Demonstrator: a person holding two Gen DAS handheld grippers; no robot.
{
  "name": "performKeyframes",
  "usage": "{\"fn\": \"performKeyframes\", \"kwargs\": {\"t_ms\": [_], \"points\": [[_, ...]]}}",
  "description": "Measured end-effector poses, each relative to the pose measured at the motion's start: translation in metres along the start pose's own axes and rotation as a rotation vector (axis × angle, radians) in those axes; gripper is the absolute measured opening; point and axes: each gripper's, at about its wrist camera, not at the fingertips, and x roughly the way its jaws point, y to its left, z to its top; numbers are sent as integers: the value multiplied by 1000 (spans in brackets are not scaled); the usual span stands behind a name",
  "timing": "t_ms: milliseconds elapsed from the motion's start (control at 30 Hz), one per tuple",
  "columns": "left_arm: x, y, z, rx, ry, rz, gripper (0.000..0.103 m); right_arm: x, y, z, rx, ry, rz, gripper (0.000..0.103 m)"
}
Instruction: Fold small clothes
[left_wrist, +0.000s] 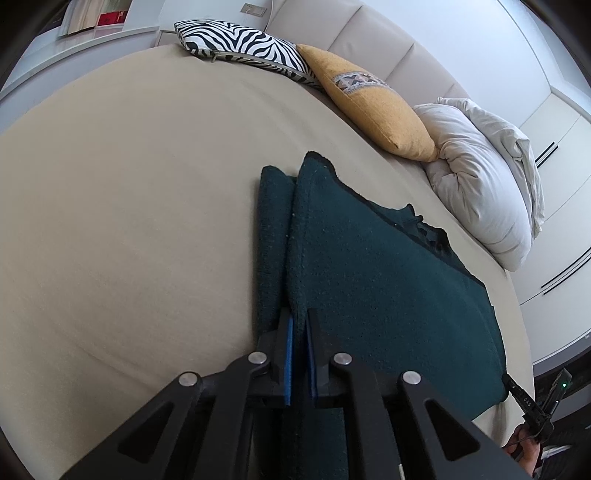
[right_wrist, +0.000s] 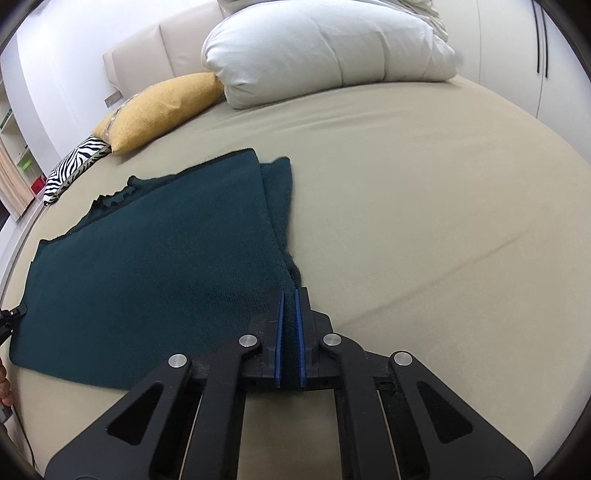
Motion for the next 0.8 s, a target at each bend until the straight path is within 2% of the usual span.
{"fn": "performKeyframes", "kwargs": {"t_ms": [200,467,800], "points": [[1,-2,0,20,4,4,9,10,-10,-5,17,16,40,5],[-5,-5,-6,58,-15,21,6,18,-12,-1,45,22,35,5],[-8,-1,-16,58,-23,16,8,25,-6,6,0,44,11,8]]}}
